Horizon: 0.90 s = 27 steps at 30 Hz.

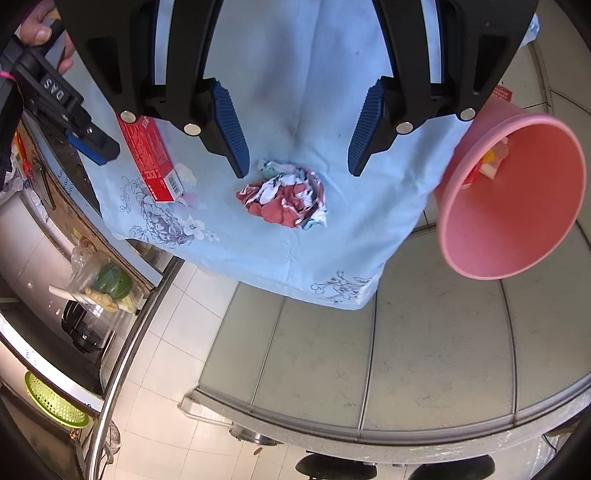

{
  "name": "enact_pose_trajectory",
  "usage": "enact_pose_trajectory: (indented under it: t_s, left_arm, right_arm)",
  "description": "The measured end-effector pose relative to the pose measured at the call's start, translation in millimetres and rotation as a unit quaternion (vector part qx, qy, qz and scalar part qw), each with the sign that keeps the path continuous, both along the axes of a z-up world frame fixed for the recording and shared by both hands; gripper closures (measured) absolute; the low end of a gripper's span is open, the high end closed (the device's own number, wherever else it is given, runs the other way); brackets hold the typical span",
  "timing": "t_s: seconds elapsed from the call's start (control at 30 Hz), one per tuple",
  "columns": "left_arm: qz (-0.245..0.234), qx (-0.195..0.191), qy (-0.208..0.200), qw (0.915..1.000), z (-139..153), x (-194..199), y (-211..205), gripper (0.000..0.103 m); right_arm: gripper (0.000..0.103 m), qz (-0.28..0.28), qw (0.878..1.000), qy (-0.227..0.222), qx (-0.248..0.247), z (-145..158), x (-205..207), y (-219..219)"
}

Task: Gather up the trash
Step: 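Grasp the red box with the right tool while the left tool grasps the crumpled foil wrapper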

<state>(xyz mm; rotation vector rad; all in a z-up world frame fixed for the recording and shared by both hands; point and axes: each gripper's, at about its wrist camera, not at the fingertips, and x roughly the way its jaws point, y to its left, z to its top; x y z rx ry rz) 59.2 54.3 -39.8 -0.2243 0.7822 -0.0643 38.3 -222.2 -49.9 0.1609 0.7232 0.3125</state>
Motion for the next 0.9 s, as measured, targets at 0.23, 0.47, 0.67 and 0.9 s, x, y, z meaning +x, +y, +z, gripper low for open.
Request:
enact_pose_trajectory:
  t_s: [0.23,0.47,0.67,0.9]
  left_arm:
    - [0.002,0.000,0.018,0.9998,-11,39,-3,0.048]
    - [0.024,-0.024,0.040,0.9986,-24,65,6,0.048]
    - [0.014,-0.038,0.052,0.9978,-39,65,2,0.048]
    - [-0.020,-0.014,0.025,0.9994,-33,53,-15,0.063]
  right_arm:
    - [0.068,-0.008,1.000,0.003,0.002,1,2,-9]
    - [0.068,-0.009,1.000,0.004,0.000,1,9,-10]
    - [0.068,-0.011,1.000,0.011,-0.004,-1,11,-9]
    - [0.068,-0.016,0.999,0.033,-0.003,-10,17,-11]
